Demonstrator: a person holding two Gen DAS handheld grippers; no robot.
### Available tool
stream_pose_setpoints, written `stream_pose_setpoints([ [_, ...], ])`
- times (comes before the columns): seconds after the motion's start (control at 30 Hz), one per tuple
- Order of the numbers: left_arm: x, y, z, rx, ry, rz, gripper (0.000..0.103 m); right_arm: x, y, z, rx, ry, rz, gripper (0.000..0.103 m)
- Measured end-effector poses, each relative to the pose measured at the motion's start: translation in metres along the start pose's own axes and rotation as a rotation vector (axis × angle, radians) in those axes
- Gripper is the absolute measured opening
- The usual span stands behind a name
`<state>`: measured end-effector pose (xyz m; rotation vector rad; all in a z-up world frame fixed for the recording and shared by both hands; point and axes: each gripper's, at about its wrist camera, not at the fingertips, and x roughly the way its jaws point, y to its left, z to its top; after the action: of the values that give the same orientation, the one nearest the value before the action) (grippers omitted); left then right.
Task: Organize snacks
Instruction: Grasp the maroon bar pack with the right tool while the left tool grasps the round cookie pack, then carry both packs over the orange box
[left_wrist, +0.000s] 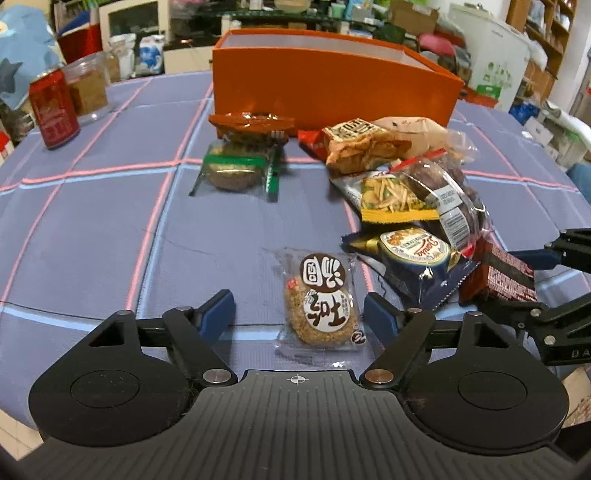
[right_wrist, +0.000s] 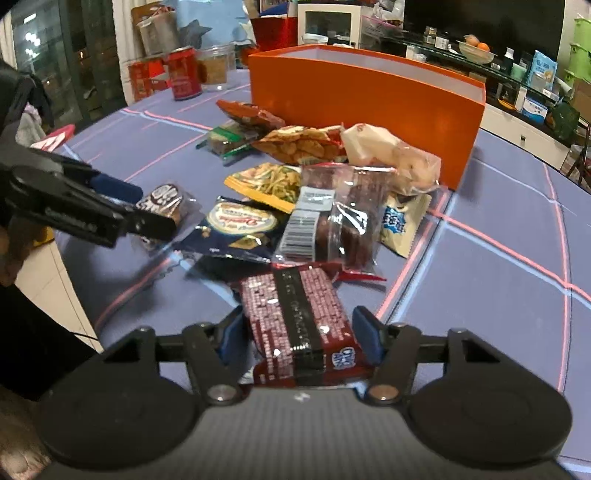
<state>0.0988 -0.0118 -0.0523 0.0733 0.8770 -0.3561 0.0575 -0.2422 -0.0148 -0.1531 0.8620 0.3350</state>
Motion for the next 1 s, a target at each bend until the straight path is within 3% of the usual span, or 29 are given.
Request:
stream_pose_setpoints([
  [0.13, 0.005, -0.007, 0.002, 0.021, -0.004, -0.012, 0.048, 0.0, 0.001, 0.0, -0.002, -0.001, -0.009, 0.06],
  [0.2, 0.004, -0.013, 0.001, 0.063, -0.021, 0.021, 0.006, 0.0, 0.003, 0.001, 0.0, 0.0, -0.016, 0.051],
  [0.37, 0.002, -0.01, 0.003, 0.039, -0.01, 0.01, 0.002, -0.002, 0.007, 0.002, 0.029, 0.025, -0.03, 0.051],
  [0.67, -0.003, -0.016, 0.011, 0.082, -0.037, 0.066, 0.001, -0.002, 0.013, 0.004, 0.034, 0.031, -0.069, 0.051],
  [1.0, -0.01, -0.004, 0.023, 0.05, -0.071, 0.107, 0.001, -0.02, 0.006, 0.01, 0.093, -0.047, -0.099, 0.051],
])
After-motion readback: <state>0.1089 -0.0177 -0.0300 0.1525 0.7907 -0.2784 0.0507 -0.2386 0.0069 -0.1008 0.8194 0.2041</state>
